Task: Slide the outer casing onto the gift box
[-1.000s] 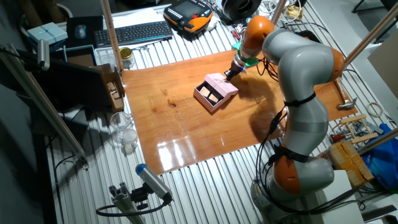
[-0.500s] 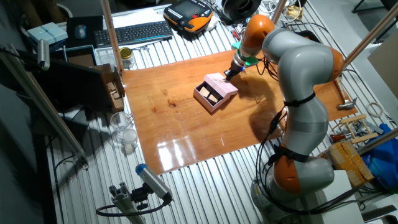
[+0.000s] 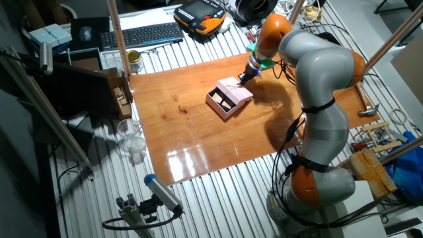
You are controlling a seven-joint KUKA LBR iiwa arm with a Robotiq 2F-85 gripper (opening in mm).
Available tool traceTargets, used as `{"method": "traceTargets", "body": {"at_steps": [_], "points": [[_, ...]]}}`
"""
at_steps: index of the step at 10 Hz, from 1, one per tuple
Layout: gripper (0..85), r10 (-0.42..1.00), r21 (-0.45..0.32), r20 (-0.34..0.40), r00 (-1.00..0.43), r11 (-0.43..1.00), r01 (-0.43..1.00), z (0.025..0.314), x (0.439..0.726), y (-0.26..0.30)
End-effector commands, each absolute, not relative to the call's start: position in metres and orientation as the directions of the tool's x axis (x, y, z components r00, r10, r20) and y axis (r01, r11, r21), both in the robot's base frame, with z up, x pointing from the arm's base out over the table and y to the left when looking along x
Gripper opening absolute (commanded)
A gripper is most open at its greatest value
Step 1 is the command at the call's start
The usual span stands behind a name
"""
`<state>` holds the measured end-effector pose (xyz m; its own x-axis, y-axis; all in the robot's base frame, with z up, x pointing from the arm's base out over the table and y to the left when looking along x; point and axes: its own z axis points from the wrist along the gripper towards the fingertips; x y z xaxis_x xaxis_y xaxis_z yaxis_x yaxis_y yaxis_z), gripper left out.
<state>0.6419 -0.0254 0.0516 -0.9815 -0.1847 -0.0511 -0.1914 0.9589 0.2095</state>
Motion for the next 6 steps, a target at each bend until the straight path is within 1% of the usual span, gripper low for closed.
{"method": "traceTargets", "body": {"at_steps": [1,6], "points": [[0.0,-0.185,0.209,-0.048,-0.981,0.959,-0.191,0.0527,0.6420,-0.0253],[0.0,-0.183,0.210,-0.038,-0.982,0.960,-0.187,0.0603,0.6437,-0.0241]]}}
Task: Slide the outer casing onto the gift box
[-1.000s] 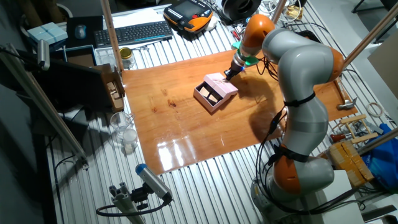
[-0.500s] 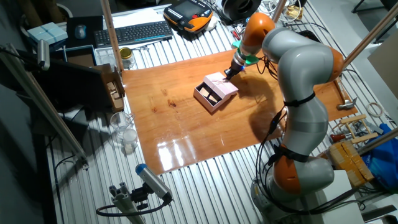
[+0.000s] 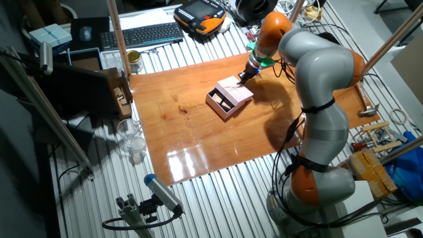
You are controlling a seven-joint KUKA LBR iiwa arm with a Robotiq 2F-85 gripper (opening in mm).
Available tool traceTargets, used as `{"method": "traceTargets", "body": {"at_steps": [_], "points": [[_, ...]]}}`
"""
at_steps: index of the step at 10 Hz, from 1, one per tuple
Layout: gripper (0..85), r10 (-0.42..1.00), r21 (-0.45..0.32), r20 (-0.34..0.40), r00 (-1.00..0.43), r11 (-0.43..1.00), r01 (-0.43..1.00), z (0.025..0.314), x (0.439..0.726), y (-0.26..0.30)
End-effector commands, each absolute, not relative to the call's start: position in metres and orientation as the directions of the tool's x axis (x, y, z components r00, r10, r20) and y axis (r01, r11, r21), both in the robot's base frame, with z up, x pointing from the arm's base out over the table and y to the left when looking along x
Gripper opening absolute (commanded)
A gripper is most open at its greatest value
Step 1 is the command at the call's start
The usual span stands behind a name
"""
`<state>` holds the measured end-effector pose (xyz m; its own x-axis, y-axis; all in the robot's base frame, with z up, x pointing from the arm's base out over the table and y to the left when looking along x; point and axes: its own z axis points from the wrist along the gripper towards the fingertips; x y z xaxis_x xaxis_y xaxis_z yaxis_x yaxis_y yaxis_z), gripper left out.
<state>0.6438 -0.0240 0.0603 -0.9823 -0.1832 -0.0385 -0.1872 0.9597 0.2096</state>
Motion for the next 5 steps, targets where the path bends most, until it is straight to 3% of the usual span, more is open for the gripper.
{"method": "traceTargets", "body": {"at_steps": [1,5], "points": [[0.0,-0.182,0.210,-0.036,-0.983,0.960,-0.185,0.0618,0.6435,-0.0230],[0.0,-0.180,0.210,-0.030,-0.983,0.961,-0.182,0.0657,0.6434,-0.0208]]}}
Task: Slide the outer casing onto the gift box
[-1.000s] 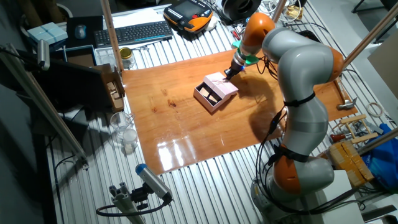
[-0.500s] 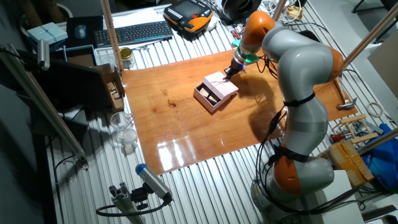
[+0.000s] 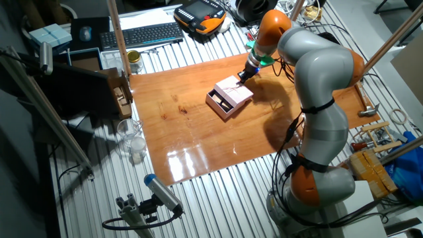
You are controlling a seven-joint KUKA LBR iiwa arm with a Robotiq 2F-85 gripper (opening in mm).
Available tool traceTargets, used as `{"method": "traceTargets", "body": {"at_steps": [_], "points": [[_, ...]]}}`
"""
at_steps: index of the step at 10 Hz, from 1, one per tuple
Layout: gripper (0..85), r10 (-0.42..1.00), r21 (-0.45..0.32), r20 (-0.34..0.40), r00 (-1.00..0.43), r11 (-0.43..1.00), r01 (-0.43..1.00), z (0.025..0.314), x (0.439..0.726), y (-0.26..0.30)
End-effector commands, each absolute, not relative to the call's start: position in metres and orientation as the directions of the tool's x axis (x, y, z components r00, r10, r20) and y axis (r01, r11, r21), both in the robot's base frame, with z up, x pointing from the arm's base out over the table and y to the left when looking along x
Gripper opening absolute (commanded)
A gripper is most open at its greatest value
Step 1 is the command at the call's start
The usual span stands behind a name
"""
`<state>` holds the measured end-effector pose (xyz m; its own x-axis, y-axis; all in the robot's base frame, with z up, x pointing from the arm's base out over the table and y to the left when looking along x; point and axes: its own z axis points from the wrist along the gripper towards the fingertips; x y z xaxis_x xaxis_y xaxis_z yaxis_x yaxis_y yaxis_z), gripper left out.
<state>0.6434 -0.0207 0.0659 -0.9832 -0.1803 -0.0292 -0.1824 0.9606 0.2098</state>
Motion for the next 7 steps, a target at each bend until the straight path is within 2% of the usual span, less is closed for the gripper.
{"method": "traceTargets", "body": {"at_steps": [1,7], "points": [[0.0,-0.181,0.210,-0.028,-0.983,0.961,-0.182,0.0666,0.6432,-0.0203],[0.0,-0.181,0.197,-0.026,-0.983,0.963,-0.182,0.0742,0.6404,-0.0147]]}}
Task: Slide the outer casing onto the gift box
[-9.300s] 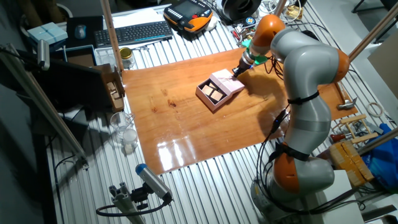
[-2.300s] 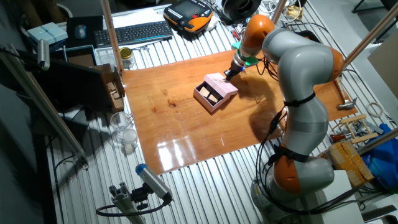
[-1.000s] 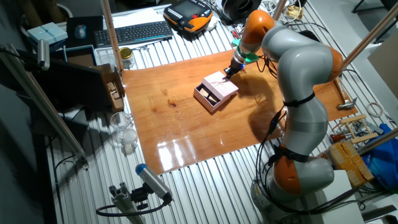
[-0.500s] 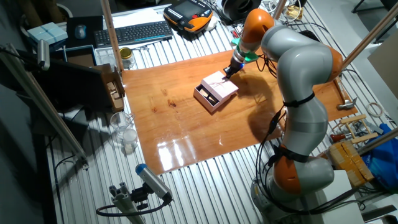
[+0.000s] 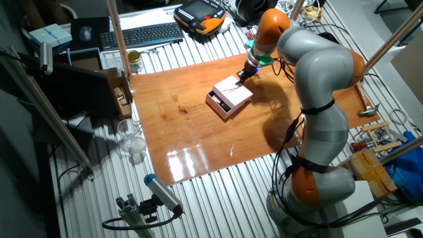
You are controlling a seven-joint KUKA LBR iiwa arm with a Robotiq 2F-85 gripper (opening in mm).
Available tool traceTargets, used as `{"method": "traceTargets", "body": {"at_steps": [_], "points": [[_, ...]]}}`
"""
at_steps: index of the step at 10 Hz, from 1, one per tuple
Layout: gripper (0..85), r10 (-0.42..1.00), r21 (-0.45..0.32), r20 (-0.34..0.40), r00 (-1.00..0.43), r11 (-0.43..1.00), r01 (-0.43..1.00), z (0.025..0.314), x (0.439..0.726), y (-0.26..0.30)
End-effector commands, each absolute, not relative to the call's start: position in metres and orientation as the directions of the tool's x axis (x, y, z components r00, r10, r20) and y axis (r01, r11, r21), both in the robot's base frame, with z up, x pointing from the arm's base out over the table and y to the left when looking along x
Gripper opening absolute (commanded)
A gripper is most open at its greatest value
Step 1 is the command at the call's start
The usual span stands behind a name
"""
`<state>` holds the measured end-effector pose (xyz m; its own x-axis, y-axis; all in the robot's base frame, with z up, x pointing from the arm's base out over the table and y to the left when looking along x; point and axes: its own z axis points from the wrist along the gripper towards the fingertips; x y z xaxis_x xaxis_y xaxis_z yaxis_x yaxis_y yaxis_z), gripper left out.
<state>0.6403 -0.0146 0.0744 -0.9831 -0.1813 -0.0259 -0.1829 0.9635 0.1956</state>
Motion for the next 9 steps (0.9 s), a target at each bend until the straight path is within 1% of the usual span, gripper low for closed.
{"method": "traceTargets", "body": {"at_steps": [1,9], "points": [[0.0,-0.182,0.192,-0.027,-0.983,0.964,-0.184,0.0749,0.6402,-0.0143],[0.0,-0.177,0.183,-0.024,-0.984,0.967,-0.178,0.0806,0.6363,-0.0057]]}}
